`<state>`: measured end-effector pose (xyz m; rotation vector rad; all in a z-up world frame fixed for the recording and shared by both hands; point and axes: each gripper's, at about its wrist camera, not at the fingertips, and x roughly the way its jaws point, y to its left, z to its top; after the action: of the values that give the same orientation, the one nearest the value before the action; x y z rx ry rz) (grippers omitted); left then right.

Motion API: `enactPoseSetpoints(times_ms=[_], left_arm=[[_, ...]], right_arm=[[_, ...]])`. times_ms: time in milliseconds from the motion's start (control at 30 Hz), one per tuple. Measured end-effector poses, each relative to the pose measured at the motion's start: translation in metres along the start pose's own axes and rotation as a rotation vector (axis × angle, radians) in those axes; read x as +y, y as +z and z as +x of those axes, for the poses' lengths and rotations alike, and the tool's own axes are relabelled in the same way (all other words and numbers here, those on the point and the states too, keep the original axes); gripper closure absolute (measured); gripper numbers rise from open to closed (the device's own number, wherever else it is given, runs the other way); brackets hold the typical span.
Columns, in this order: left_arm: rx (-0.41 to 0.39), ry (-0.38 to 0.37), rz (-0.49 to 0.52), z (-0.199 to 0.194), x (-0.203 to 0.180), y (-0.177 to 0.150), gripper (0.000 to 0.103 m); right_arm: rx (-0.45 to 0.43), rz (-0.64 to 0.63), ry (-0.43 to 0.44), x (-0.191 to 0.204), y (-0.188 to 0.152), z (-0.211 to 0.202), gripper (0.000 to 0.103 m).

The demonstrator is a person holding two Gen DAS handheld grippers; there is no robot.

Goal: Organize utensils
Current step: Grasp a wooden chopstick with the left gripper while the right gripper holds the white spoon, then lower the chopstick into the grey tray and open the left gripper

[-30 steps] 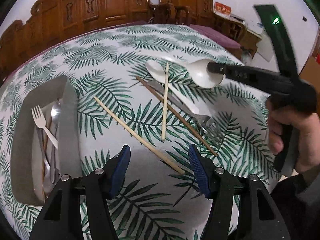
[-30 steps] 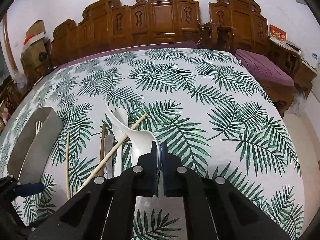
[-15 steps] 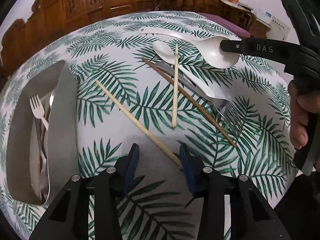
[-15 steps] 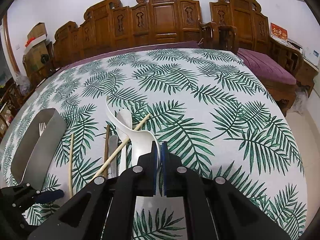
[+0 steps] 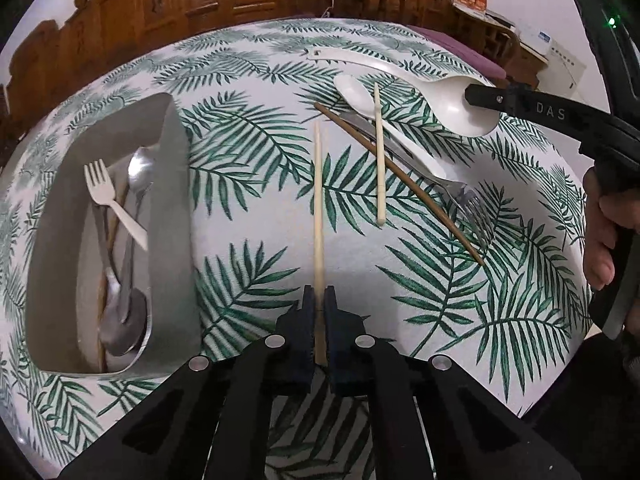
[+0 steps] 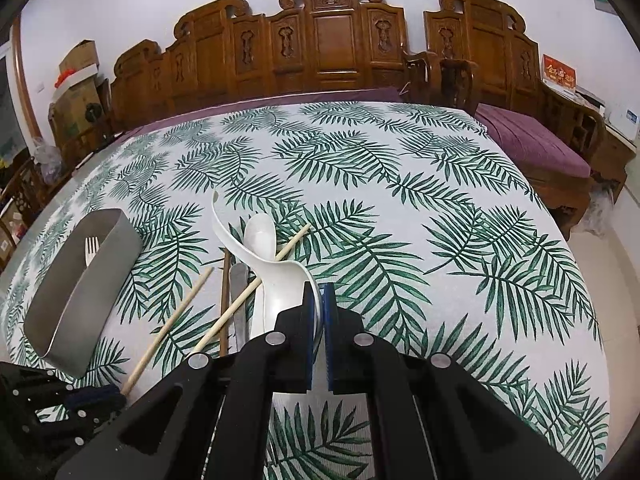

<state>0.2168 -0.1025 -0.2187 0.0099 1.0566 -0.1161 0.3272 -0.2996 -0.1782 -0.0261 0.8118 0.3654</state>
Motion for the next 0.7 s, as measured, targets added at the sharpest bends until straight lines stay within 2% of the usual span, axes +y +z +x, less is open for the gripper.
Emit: enactPoseSetpoints(times_ms=[400,700], left_arm=[[-0.088,0.007,-0.021,-0.04,0.019,0.009,0.099],[-0.143,0.024,-0.048,-0.073,0.045,0.013,0.099]], right_arm=[[-0.018,0.004,0.029,0.004,-0.001,-0.009,0.098],[-0.041,-0.014,0.058,0.021,0.0,-0.022,0.098]])
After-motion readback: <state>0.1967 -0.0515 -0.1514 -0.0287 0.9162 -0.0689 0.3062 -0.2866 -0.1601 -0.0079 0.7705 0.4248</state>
